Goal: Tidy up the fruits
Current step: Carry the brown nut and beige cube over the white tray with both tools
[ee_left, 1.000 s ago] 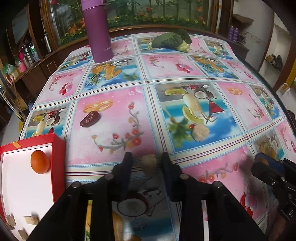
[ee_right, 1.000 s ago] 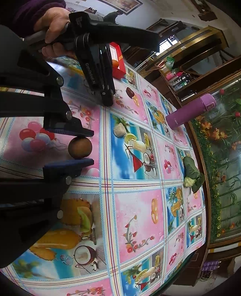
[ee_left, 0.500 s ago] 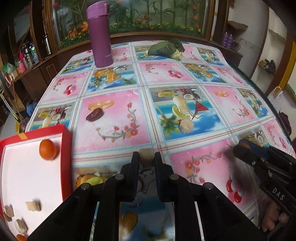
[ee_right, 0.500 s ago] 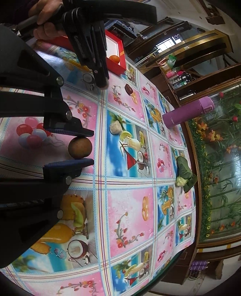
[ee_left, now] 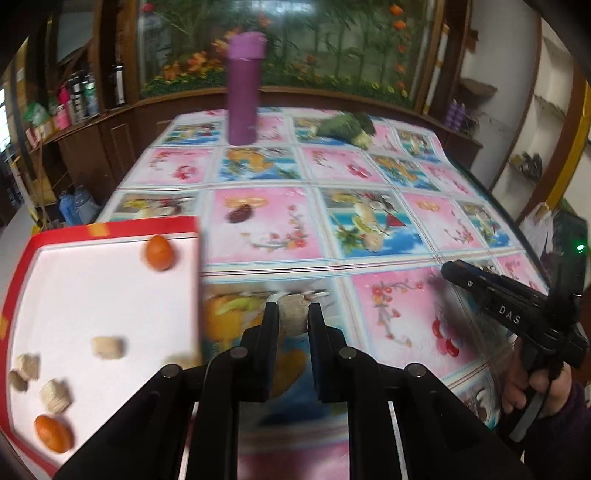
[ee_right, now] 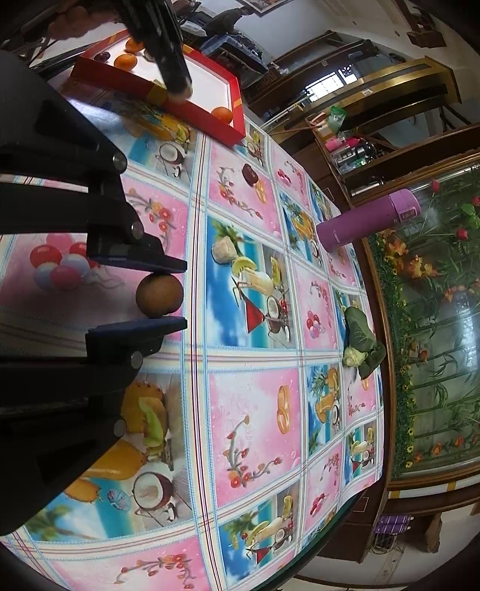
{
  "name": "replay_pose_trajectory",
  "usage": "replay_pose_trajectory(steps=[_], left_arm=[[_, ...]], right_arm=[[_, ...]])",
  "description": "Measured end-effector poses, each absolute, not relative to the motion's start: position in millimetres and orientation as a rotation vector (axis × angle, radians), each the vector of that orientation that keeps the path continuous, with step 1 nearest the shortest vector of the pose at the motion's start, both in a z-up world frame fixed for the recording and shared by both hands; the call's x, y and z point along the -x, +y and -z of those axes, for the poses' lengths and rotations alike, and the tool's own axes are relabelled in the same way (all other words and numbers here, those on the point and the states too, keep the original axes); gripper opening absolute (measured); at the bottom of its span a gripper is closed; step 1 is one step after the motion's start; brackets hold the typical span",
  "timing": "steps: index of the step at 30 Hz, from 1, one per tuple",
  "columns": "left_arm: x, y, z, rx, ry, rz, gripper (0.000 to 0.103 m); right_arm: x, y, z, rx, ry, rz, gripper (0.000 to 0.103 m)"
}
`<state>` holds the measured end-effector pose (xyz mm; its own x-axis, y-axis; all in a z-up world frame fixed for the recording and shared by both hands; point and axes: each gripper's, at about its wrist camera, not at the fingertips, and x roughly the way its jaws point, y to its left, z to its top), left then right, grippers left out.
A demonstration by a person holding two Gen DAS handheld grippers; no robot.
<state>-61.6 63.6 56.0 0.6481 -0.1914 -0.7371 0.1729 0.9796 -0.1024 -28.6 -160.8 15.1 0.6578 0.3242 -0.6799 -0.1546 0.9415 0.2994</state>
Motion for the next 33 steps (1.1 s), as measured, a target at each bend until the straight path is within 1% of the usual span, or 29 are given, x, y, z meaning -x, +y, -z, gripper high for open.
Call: replay_pose_trajectory(steps=[4, 13, 17, 24, 28, 33], left_arm=[[74, 107, -73, 0.071, 0.788, 0.129, 0.014], [78, 200, -98, 0.138, 0.703, -0.067, 0.014], [72, 225, -106, 0.13, 0.671, -0.132, 0.014], [53, 248, -79, 0.11, 0.738, -0.19, 0.014], [43, 259, -52, 0.124, 0.824, -0.194, 0.014], [45, 265, -41, 0.123, 0.859, -0.202, 0.014]], right_arm=[[29, -139, -20, -0.236, 0.817, -0.344, 0.026], [12, -27, -49, -0.269, 0.83, -0.599, 0.026], [3, 23, -60, -0.251, 0.818, -0.666, 0.026], [-10, 91, -38, -0.191, 0.918, -0.699, 0.026], [-15, 109, -31, -0.177, 0.952, -0.69, 0.026], [-26, 117, -22, -0.177, 1.007, -0.677, 0.026]])
